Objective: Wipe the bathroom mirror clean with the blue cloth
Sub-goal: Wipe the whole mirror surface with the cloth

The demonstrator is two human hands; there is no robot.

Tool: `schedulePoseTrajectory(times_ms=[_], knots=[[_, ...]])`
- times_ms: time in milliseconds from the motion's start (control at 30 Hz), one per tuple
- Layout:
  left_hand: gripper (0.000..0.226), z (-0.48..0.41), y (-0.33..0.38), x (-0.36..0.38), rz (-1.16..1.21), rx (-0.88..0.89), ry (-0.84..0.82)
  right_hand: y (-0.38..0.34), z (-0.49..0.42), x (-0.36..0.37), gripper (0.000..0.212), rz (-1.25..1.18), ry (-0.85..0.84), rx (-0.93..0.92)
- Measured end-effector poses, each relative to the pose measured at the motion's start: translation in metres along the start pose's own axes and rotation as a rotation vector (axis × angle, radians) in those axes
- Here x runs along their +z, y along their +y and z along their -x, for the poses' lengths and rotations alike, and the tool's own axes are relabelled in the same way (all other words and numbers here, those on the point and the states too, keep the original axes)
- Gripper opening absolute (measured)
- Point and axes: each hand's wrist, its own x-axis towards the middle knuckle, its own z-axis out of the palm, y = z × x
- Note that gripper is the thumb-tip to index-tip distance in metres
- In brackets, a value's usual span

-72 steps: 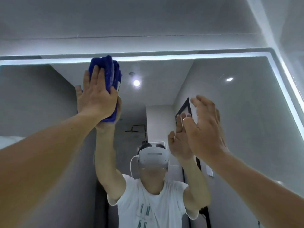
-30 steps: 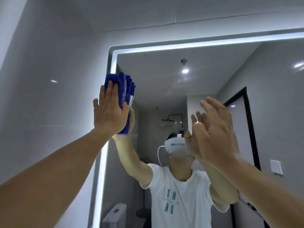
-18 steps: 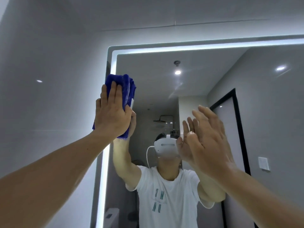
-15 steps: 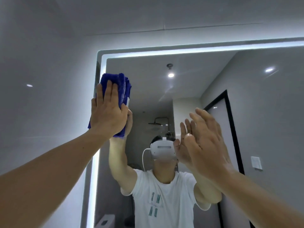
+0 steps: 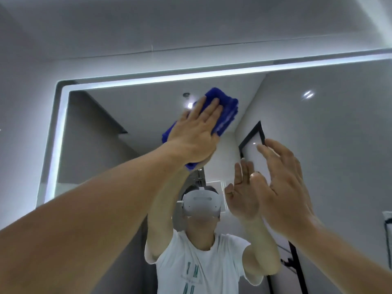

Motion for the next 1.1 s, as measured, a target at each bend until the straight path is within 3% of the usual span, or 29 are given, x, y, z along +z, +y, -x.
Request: schedulePoseTrajectory(times_ms=[133,233,333,433,500,633,867,1100], knots=[[0.063,-0.022,0.055,0.005,0.009,0.218,-0.022,0.031,-0.007,-0.021,0.064,0.015,0.039,0.061],[0.061,-0.025,0.058,0.005,-0.024,0.269,-0.019,0.040,-0.015,-0.024,0.066,0.008,0.057,0.100],[0.062,-0.034,0.022,-0.005,-0.008,0.069,0.027,0.034,-0.017,-0.017,0.067,-0.006,0.053,0.080],[0.063,-0.030,-0.054,-0.019,0.013,-0.250,0.061,0.029,-0.017,-0.012,0.068,-0.006,0.034,0.065],[0.063,-0.003,-0.104,-0.022,0.000,-0.349,0.071,0.026,-0.017,-0.007,0.069,-0.003,0.023,0.069],[0.064,0.056,-0.156,-0.021,0.000,-0.331,0.071,0.005,-0.009,0.017,0.069,-0.035,0.060,0.064],[0.061,0.083,-0.173,-0.024,-0.010,-0.220,0.049,-0.046,0.001,0.055,0.062,-0.024,0.009,0.013],[0.060,0.123,-0.196,-0.026,0.012,-0.278,0.023,-0.072,0.017,0.055,0.066,0.027,-0.057,0.037]])
